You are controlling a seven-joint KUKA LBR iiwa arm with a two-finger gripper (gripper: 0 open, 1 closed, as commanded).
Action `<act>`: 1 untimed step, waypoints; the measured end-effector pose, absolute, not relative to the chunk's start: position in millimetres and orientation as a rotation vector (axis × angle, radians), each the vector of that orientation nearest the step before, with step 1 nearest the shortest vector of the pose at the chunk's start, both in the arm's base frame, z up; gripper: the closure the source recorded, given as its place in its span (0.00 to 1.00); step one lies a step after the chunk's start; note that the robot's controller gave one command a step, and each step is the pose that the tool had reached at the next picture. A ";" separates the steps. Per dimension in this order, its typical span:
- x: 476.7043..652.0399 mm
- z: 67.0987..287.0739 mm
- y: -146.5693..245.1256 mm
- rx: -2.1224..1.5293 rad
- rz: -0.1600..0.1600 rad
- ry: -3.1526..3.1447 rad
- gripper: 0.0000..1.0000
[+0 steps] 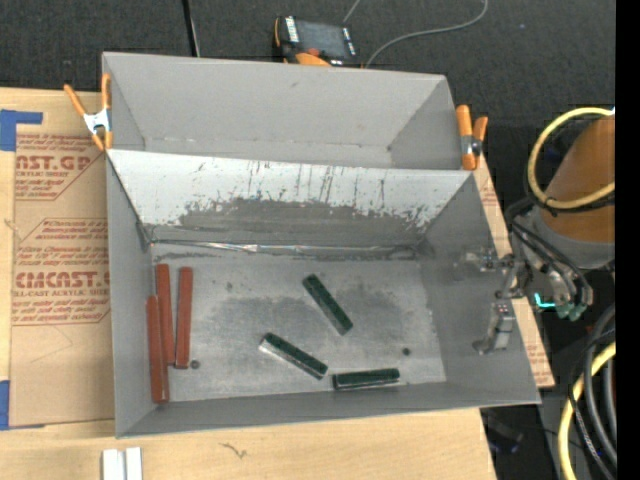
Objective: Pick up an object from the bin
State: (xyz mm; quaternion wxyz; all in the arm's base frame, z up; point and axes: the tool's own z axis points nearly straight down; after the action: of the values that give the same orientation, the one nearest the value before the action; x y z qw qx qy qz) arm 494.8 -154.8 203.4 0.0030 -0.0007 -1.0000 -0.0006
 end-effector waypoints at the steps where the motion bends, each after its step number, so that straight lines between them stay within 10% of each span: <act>1: 499.9 100.3 -82.0 0.201 -0.007 -3.129 0.00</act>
Offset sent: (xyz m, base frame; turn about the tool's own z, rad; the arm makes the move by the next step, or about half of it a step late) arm 0.0066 0.0685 -0.0986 -0.1246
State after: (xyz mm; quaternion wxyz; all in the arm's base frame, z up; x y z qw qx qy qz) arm 499.9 -82.0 100.3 0.0032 0.0640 -0.9979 -0.0024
